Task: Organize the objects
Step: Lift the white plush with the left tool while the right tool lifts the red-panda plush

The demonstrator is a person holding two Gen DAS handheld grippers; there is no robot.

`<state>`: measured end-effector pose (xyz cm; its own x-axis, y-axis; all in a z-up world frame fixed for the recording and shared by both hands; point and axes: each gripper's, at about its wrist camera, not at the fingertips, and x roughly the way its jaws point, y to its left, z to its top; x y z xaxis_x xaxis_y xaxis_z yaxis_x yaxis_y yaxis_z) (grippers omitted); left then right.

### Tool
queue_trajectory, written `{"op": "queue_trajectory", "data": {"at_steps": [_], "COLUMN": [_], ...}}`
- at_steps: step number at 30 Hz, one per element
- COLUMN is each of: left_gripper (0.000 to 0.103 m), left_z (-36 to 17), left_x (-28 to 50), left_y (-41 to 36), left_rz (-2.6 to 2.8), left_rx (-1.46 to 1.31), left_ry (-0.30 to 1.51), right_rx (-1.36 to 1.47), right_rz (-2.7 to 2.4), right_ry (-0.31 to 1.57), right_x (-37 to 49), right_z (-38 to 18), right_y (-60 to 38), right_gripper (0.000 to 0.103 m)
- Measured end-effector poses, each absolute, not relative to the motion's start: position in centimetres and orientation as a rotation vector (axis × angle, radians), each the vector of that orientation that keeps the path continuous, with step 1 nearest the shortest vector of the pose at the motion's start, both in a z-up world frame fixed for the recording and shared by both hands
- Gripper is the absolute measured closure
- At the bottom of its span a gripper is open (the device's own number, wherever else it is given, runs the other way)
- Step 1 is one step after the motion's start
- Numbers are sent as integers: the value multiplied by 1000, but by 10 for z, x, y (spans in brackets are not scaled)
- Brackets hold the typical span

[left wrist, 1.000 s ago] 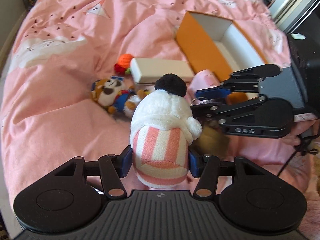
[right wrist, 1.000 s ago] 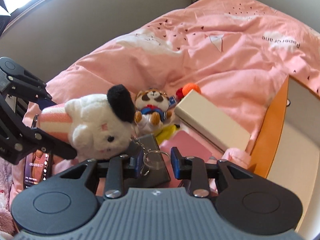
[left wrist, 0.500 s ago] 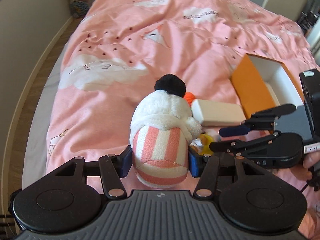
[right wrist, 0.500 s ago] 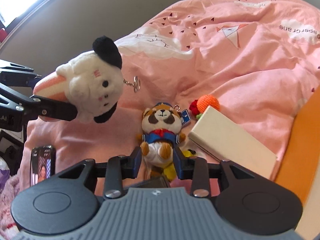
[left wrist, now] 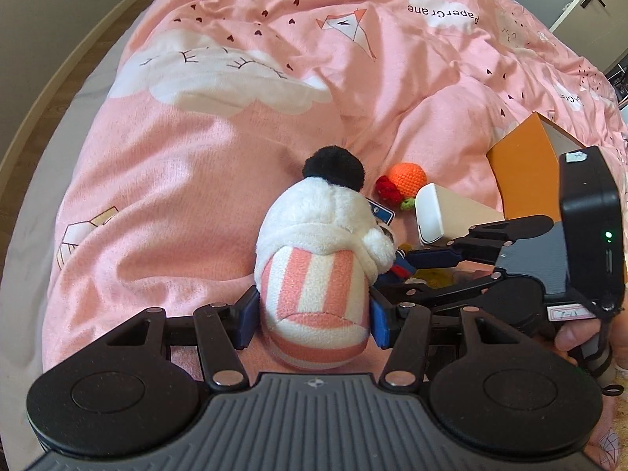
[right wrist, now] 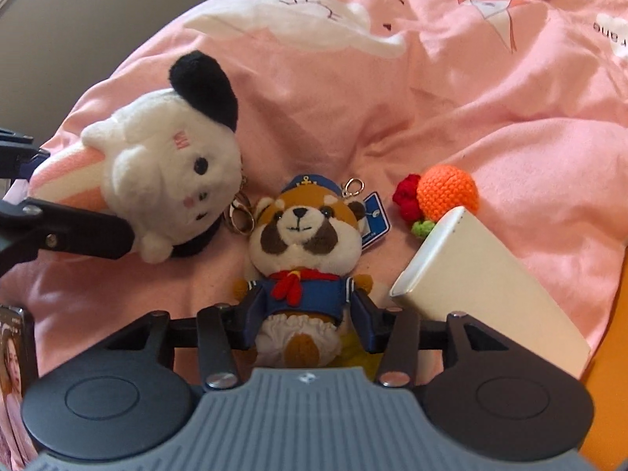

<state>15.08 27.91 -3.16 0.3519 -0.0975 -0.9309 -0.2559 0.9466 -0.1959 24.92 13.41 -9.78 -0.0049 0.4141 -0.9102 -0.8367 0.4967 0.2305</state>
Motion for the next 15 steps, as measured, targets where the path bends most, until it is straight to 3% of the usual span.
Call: {"op": "queue_trajectory", "data": {"at_steps": [4,8,15], "left_gripper": [40,40,40], "left_z": [-35,-36,-13], "left_x": [150,149,136], "left_y": [281,280,270], "left_rz": [103,118,128], "left_rx": [-342,-356,-368], "left_ry": [1215,1206,1134], "right_rx": [-426,-387,-340], "right_rz": [1034,1037,1044], "right_ry": [1236,1258,1124], "right_x": [252,251,231], "right_z": [-105,-107,-60], "right_y": [134,127,92], "right_gripper": [52,65,69]}}
